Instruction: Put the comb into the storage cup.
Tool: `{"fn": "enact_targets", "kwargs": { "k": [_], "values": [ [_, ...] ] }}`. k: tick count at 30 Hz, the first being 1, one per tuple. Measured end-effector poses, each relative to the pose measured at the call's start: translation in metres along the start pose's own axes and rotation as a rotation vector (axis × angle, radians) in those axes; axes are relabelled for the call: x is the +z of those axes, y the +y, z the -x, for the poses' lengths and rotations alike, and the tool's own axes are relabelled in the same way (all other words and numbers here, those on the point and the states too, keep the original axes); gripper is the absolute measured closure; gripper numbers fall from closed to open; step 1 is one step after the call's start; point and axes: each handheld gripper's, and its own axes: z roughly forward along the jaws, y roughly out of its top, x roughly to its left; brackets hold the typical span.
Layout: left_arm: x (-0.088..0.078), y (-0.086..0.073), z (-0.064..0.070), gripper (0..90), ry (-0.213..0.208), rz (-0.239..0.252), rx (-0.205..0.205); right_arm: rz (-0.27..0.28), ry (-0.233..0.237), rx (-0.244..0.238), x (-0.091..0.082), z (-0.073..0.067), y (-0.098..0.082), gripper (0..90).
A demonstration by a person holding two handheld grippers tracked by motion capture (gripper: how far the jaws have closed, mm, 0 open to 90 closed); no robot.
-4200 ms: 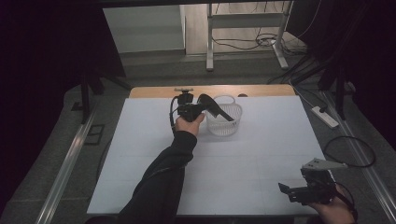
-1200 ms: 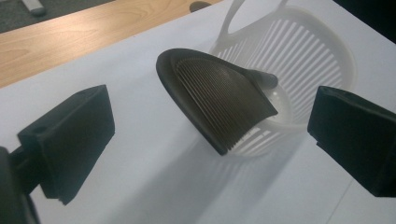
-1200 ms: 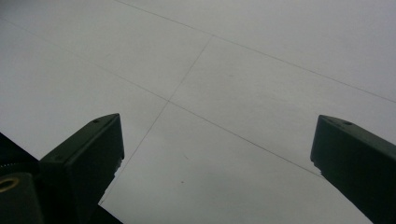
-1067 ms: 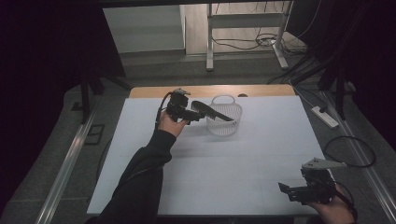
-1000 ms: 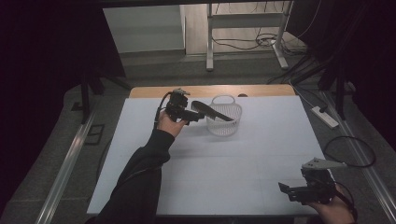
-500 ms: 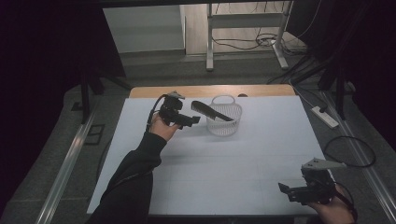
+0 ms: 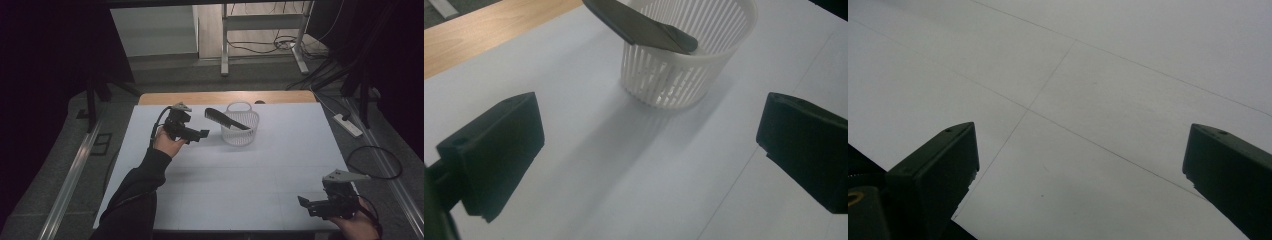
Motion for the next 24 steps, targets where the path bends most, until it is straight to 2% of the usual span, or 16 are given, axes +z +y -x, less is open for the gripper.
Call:
{"fn": "enact_targets", "kwargs": {
  "k": [10, 24],
  "values": [
    [-0.009, -0.013, 0.003, 0.0, -0.017, 0.017, -0.005, 0.003, -0.005, -0.010, 0.000, -0.002, 0.000, 1.5],
    [-0.019, -0.028, 0.008, 0.0, -0.017, 0.018, -0.009, 0.008, -0.008, -0.021, 0.000, -0.003, 0.000, 1.3]
  ]
}}
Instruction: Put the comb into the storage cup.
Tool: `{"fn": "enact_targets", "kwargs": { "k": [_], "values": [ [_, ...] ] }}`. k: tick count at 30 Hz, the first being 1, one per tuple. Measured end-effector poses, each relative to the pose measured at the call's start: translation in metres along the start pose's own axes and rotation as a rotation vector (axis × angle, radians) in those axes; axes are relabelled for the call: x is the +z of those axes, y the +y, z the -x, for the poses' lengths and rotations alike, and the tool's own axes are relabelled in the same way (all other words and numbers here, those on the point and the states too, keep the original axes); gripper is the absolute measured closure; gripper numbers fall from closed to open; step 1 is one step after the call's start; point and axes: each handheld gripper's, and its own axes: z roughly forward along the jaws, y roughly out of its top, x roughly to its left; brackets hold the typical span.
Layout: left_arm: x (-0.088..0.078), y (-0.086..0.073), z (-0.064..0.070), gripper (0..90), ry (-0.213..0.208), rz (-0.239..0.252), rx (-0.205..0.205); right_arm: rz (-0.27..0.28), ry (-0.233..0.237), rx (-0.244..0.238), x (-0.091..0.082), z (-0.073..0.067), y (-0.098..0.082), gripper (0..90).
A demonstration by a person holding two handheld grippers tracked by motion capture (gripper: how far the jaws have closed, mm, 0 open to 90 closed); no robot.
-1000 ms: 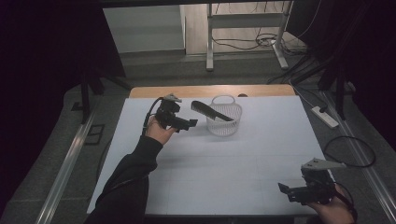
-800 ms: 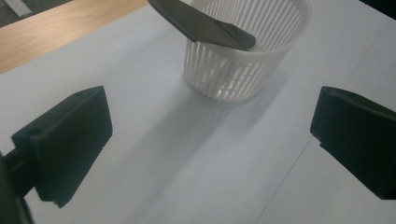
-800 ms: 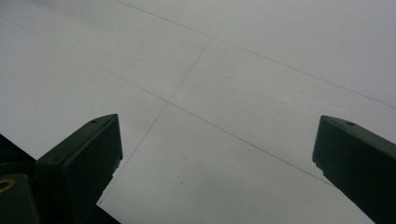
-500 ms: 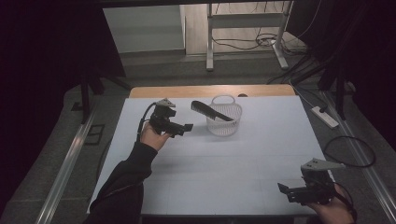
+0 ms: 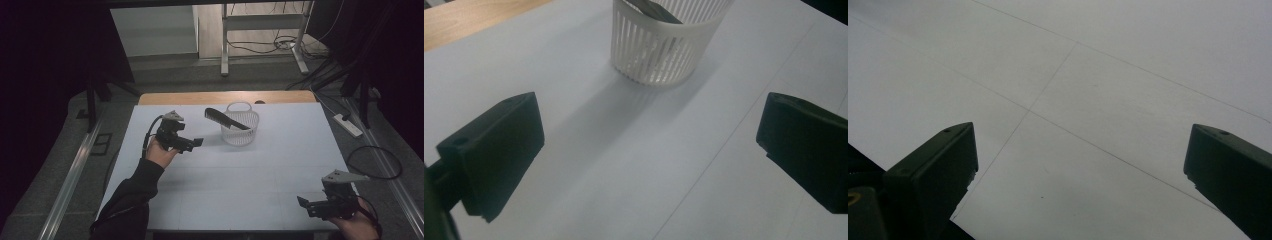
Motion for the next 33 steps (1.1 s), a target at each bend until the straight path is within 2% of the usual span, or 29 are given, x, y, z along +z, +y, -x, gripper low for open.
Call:
{"fn": "enact_targets", "kwargs": {
  "k": [17, 33],
  "values": [
    [-0.019, -0.015, 0.006, 0.0, 0.001, 0.014, -0.015, 0.006, 0.000, 0.000, 0.000, 0.000, 0.000, 1.0],
    [-0.035, -0.033, 0.017, 0.0, 0.032, 0.007, -0.012, 0.015, -0.003, -0.008, -0.002, -0.001, -0.001, 1.1]
  ]
}}
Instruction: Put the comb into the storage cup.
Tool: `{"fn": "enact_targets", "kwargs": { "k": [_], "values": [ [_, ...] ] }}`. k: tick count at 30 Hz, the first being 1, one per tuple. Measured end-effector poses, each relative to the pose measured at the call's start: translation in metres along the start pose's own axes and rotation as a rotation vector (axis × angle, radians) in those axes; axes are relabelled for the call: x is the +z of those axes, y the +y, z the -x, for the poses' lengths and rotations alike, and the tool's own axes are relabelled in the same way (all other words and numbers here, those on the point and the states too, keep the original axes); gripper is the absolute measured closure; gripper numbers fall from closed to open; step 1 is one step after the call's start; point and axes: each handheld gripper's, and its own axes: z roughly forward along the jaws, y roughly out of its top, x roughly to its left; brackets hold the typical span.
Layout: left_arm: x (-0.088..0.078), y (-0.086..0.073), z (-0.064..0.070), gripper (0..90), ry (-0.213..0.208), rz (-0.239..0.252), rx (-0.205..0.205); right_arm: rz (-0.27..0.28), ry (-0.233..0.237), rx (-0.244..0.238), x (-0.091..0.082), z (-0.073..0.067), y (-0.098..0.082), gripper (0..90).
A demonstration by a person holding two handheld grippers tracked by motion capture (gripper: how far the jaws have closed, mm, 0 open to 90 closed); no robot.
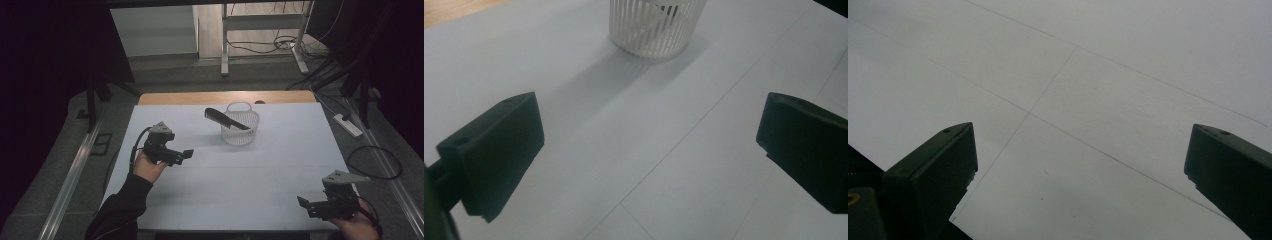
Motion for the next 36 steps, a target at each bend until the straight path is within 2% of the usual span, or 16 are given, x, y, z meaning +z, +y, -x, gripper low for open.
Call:
{"fn": "enact_targets", "kwargs": {
  "k": [16, 36],
  "values": [
    [-0.015, -0.017, 0.010, 0.0, 0.011, -0.006, 0.000, 0.001, 0.000, -0.004, 0.000, 0.000, 0.000, 1.1],
    [-0.041, -0.045, 0.019, 0.0, 0.018, 0.013, -0.044, -0.001, -0.002, -0.008, 0.000, -0.001, 0.000, 1.1]
  ]
}}
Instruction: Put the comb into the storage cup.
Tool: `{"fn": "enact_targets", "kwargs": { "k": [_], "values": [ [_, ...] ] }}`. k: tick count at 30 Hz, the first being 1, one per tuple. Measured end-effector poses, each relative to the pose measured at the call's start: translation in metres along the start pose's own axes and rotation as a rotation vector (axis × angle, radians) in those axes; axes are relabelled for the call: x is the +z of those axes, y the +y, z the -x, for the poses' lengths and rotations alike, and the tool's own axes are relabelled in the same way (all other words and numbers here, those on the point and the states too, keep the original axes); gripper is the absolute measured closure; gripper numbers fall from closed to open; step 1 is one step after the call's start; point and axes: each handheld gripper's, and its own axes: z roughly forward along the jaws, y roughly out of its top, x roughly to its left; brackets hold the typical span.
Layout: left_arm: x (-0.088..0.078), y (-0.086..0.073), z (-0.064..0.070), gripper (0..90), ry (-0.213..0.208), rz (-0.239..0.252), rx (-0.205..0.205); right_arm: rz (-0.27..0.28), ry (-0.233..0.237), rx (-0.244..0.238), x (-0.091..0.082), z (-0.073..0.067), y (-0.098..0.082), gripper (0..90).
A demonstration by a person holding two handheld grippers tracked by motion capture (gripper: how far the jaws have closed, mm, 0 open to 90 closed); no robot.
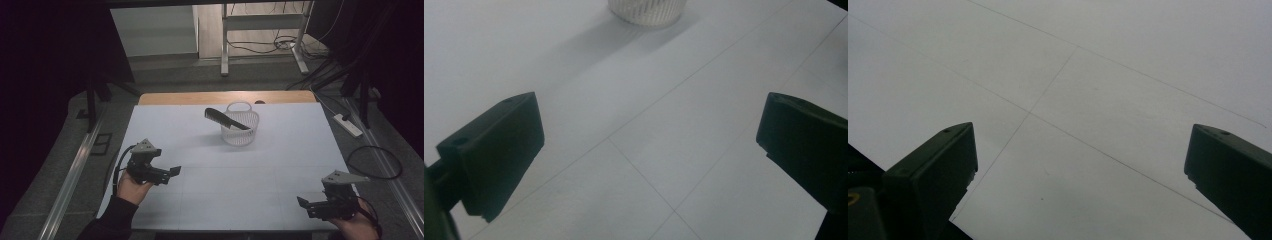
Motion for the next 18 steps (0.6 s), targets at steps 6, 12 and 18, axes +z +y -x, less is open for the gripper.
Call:
{"fn": "enact_targets", "kwargs": {
  "k": [6, 12, 18],
  "values": [
    [-0.008, -0.009, 0.002, 0.0, 0.007, 0.002, -0.007, 0.000, 0.000, -0.001, 0.000, 0.000, 0.000, 1.0],
    [-0.016, -0.015, 0.005, 0.0, 0.018, 0.006, -0.013, 0.000, -0.001, -0.002, 0.000, 0.000, 0.000, 1.1],
    [-0.025, -0.023, 0.005, 0.0, 0.031, 0.017, -0.026, 0.000, 0.000, -0.004, 0.000, -0.001, 0.001, 1.1]
  ]
}}
